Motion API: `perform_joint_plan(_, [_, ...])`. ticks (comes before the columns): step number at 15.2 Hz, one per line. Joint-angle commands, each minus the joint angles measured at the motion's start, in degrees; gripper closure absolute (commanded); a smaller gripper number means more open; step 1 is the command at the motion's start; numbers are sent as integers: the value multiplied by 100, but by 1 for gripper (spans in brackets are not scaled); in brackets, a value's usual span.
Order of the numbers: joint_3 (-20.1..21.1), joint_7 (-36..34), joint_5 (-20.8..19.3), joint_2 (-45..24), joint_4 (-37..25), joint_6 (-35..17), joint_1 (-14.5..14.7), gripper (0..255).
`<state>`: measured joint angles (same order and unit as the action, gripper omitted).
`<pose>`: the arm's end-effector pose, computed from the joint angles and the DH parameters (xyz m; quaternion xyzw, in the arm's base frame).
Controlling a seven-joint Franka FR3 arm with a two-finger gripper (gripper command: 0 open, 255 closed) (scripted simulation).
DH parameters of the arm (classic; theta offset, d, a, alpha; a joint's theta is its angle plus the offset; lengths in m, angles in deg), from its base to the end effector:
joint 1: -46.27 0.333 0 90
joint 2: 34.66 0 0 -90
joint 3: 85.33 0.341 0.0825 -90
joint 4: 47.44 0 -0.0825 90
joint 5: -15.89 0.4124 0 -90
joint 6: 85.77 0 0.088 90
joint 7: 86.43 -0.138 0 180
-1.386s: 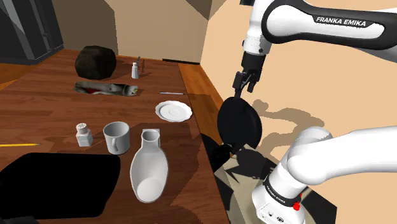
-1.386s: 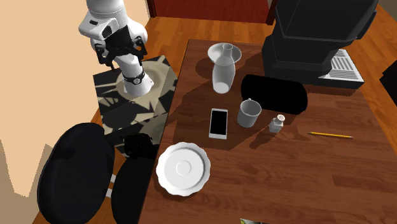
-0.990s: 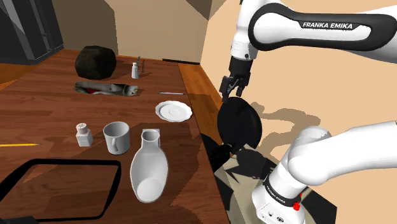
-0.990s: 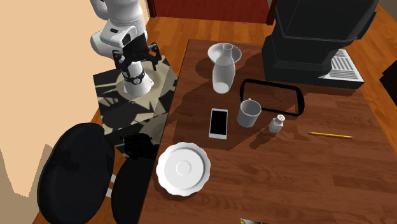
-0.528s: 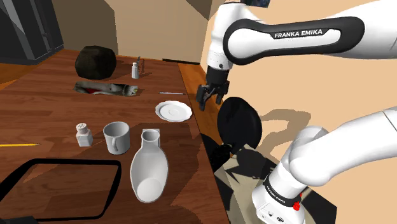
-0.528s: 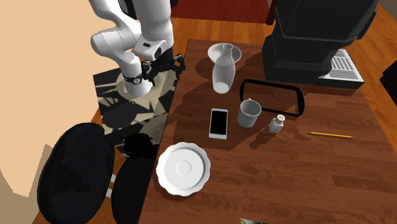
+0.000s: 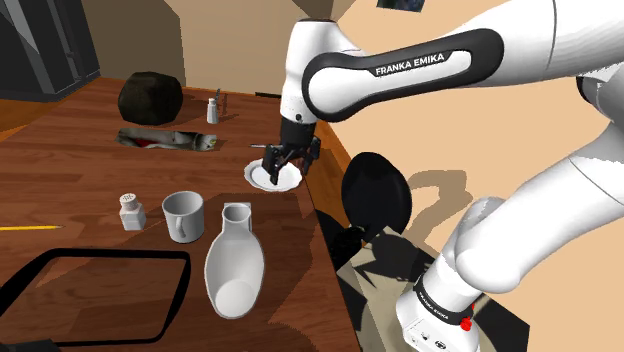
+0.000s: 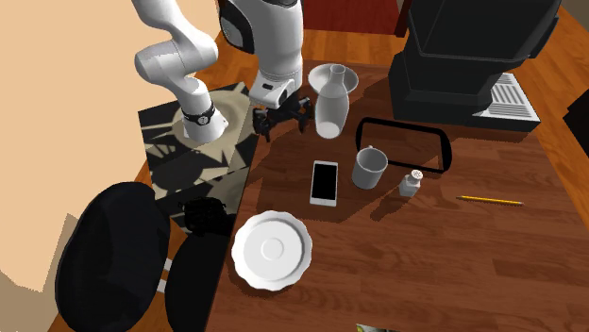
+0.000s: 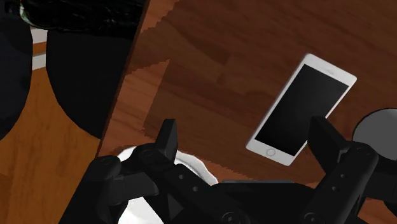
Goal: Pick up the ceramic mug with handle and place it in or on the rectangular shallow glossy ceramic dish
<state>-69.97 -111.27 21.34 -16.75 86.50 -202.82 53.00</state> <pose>0.4337 0.1871 0.4340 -0.9987 0.0515 -0.0035 0.0033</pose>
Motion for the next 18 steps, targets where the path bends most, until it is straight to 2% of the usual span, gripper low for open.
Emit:
perform_joint_plan(1, [160,-260,-30,-349,-185,-235,35,0])
perform_joint_plan(5, [427,-786,-245,-1136,-701,-620,89,0])
perform_joint_plan(10, [642,-1489,-705,-2171,-1512,-944,235,0])
perform_joint_plan(15, [675,-2152,-1252,-3237,-2523,-1065,534,0])
perform_joint_plan(18, [644,-2252,-1359,-3453,-2618,-1190,602,0])
